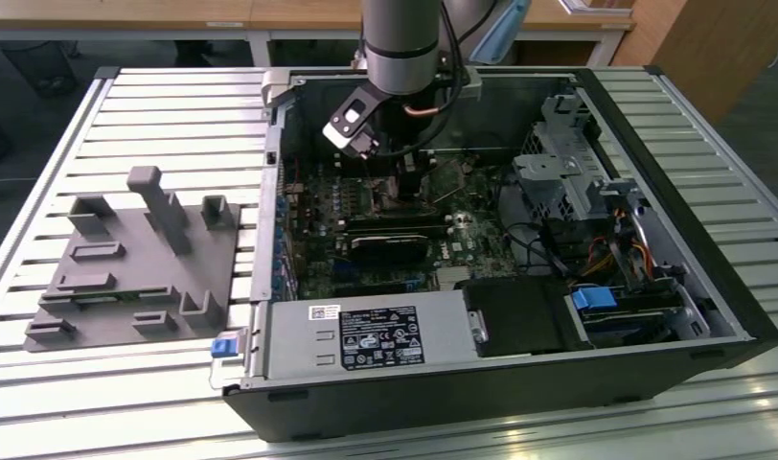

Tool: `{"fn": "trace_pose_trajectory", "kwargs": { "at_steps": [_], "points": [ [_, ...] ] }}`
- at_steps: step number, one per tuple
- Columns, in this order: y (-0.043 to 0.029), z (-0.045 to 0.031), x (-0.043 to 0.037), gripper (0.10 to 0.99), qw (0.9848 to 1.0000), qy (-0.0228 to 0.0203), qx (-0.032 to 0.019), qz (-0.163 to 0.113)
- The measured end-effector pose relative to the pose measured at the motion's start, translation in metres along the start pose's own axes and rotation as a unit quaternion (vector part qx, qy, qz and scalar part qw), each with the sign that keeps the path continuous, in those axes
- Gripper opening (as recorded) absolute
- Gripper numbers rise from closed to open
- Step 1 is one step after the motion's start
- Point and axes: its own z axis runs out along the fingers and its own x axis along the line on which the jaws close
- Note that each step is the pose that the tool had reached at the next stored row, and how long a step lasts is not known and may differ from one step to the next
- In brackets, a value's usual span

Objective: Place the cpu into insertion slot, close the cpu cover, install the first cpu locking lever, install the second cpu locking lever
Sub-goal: 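Place the cpu into insertion slot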

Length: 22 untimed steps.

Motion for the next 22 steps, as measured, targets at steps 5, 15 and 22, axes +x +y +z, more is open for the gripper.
{"fn": "trace_pose_trajectory", "kwargs": {
  "at_steps": [5, 15, 22],
  "points": [
    [-0.0001, 0.0016, 0.0, 0.541, 1.0, -0.0003, 0.0, 0.0],
    [-0.0005, 0.0059, 0.0001, 0.541, 1.0, -0.0005, 0.0, 0.0],
    [-0.0018, 0.0088, 0.0007, 0.541, 1.0, -0.0005, 0.0, 0.0]
  ]
}}
